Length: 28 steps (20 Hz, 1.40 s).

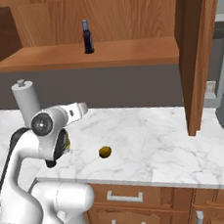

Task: There are various items on the counter. Only move the condiments/shakers into the cabinet.

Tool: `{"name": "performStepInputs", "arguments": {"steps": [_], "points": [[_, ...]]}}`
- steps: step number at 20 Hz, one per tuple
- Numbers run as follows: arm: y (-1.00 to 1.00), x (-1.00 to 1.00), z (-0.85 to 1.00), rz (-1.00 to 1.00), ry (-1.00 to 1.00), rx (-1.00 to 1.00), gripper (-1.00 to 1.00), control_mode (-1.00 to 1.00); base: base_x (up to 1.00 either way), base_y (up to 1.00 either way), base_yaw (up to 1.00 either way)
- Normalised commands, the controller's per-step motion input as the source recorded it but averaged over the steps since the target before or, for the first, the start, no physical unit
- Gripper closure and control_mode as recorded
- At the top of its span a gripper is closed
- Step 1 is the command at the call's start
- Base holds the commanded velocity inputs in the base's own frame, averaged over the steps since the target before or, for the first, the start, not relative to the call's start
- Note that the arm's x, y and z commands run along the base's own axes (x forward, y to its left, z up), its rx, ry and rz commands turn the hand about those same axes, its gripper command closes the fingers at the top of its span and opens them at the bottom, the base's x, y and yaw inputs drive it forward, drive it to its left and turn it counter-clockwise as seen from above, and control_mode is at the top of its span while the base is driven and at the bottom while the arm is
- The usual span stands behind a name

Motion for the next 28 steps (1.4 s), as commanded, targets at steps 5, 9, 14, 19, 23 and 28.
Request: {"name": "performStepInputs", "arguments": {"steps": [5, 9, 14, 19, 23, 28], "points": [[0.18, 0.08, -0.23, 0.0, 0.53, 0.0, -1.0, -1.0, 0.0, 0.0, 0.0], [0.02, 0.0, -0.2, 0.0, 0.26, 0.0, -1.0, -1.0, 0.0, 0.0, 0.0], [0.02, -0.21, -0.32, 0.0, 0.04, 0.0, -1.0, -1.0, 0.0, 0.0, 0.0], [0.47, -0.85, -0.65, -0.02, 0.03, 0.0, -1.0, -1.0, 0.0, 0.0, 0.0], [0.83, -0.6, -0.42, -0.2, 0.0, 0.0, -1.0, -1.0, 0.0, 0.0, 0.0], [0.57, -0.04, -0.1, -0.22, 0.03, 0.07, -1.0, -1.0, 0.0, 0.0, 0.0]]}}
